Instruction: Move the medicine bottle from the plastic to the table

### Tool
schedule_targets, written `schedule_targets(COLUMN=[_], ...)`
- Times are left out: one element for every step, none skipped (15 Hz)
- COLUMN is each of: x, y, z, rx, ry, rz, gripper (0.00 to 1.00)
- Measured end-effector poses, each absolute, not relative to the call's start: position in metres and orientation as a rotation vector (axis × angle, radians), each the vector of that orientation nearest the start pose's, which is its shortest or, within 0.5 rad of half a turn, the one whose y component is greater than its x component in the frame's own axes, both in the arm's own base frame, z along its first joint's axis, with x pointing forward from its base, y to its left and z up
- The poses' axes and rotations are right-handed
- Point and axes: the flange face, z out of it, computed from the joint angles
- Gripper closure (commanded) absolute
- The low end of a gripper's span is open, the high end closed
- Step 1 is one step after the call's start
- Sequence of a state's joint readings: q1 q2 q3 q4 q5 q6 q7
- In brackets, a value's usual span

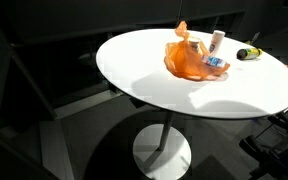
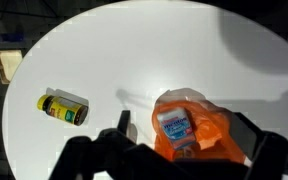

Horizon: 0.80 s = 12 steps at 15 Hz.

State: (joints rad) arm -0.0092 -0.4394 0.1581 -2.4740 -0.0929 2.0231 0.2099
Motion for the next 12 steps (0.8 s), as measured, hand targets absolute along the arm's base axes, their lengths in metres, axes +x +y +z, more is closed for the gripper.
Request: schedule_targets(x=[0.415, 0.426, 0.437, 0.447, 0.457, 0.467, 0.476, 0.485, 0.494, 0.502, 0.509, 0.515], y=[0.055, 0.052, 0.049, 0.047, 0.044, 0.041, 0.039, 0.036, 0.033, 0.030, 0.027, 0.025], z=[0.448, 0.449, 0.449, 0.448, 0.445, 0.442, 0.437, 0.432, 0.427, 0.421, 0.417, 0.414], rx=[-3.291, -3.289, -3.283, -3.277, -3.271, -3.264, -3.258, -3.252, -3.247, -3.243, -3.240, -3.238], ry=[0.070, 0.082, 0.093, 0.102, 0.109, 0.117, 0.124, 0.132, 0.140, 0.149, 0.157, 0.164], rz=[-0.035, -0.053, -0.066, -0.076, -0.084, -0.086, -0.087, -0.084, -0.079, -0.073, -0.066, -0.059], gripper=[0.00, 0.00, 0.00, 0.00, 0.00, 0.00, 0.00, 0.00, 0.00, 0.00, 0.00, 0.00])
